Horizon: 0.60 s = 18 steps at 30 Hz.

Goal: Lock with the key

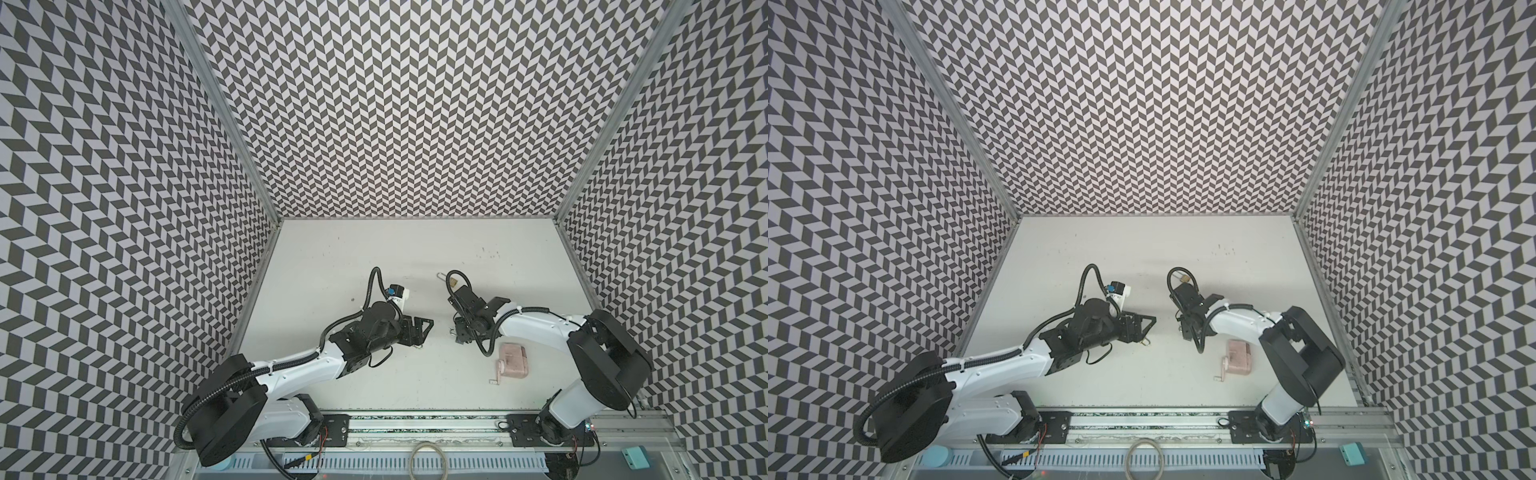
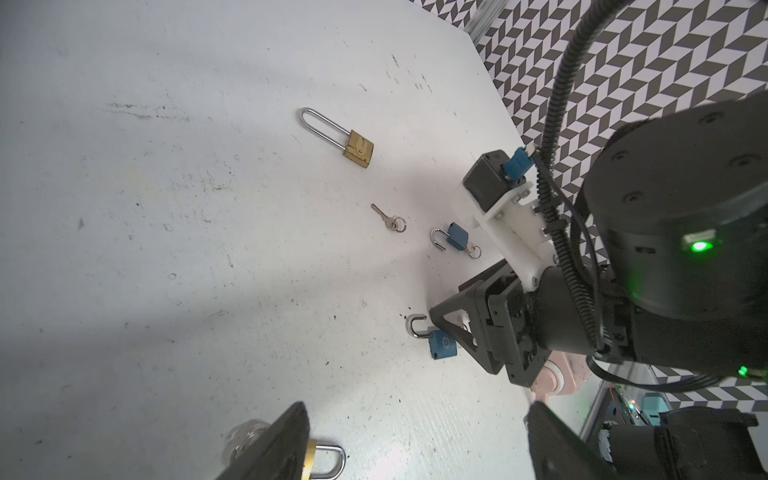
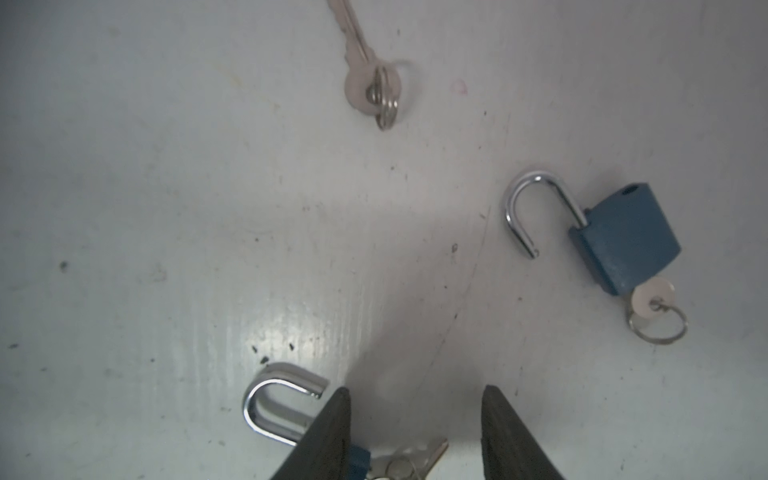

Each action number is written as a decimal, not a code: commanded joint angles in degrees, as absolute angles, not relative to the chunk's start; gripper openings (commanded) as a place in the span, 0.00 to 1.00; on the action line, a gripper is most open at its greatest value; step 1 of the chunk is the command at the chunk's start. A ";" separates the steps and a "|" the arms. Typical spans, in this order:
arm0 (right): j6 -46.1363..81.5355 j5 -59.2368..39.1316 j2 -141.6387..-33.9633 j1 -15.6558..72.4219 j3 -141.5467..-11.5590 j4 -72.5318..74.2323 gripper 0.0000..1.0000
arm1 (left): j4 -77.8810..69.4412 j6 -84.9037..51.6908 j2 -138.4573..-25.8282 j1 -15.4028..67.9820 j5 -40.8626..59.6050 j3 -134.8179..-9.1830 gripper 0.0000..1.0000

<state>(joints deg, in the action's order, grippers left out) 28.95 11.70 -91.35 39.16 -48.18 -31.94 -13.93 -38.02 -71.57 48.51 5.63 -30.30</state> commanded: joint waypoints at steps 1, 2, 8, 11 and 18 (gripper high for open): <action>29.48 8.57 -89.22 39.46 -46.21 -33.26 0.48 | -14.22 -37.84 -71.31 48.61 4.92 -30.11 0.83; 29.48 8.87 -88.35 39.52 -46.16 -33.14 0.48 | -14.44 -38.04 -71.15 48.49 4.94 -30.01 0.83; 24.56 6.38 -81.30 40.11 -45.67 -28.61 0.47 | -19.90 -42.10 -67.72 42.39 11.06 -25.14 0.82; 21.26 -1.17 -81.43 40.93 -44.84 -26.22 0.51 | -20.94 -43.05 -66.19 39.91 12.88 -23.45 0.82; 19.28 -0.24 -85.83 41.92 -45.73 -27.09 0.57 | -25.47 -46.49 -65.15 35.91 17.27 -19.70 0.82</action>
